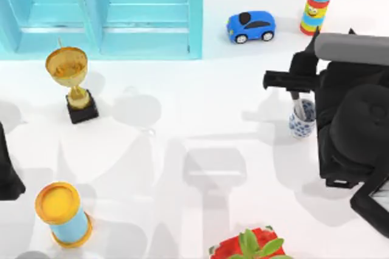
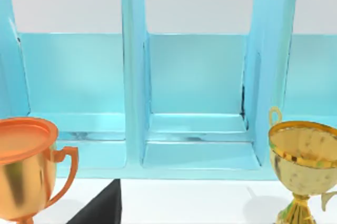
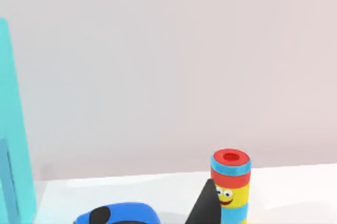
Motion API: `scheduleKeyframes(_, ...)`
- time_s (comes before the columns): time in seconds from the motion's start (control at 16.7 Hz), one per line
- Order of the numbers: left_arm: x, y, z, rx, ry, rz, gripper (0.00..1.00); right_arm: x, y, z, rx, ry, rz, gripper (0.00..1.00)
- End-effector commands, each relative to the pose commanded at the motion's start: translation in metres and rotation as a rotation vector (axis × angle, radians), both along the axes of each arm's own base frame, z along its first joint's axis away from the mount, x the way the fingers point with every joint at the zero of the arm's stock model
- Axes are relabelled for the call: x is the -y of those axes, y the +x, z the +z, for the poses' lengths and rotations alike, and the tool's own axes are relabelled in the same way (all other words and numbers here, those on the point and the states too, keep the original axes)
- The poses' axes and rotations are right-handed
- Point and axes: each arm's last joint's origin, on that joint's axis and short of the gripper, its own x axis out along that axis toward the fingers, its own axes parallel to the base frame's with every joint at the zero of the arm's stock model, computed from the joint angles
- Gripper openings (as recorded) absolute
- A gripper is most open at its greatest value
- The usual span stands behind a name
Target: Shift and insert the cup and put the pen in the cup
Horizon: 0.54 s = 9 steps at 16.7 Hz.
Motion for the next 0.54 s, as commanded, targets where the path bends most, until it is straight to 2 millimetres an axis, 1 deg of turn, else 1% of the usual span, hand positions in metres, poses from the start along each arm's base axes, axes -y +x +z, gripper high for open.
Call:
scheduleKeyframes(0.18, 0.0, 0.0, 0.0, 0.0, 0.0, 0.0, 1.0, 0.0, 0.0, 0.0, 0.0, 0.0, 0.0, 0.98)
scheduleKeyframes(0.24, 0.0, 0.0, 0.0, 0.0, 0.0, 0.0, 1.0, 0.0, 0.0, 0.0, 0.0, 0.0, 0.0, 1.0)
scheduleKeyframes(0.54, 0.0, 0.0, 0.0, 0.0, 0.0, 0.0, 1.0, 0.0, 0.0, 0.0, 0.0, 0.0, 0.0, 1.0)
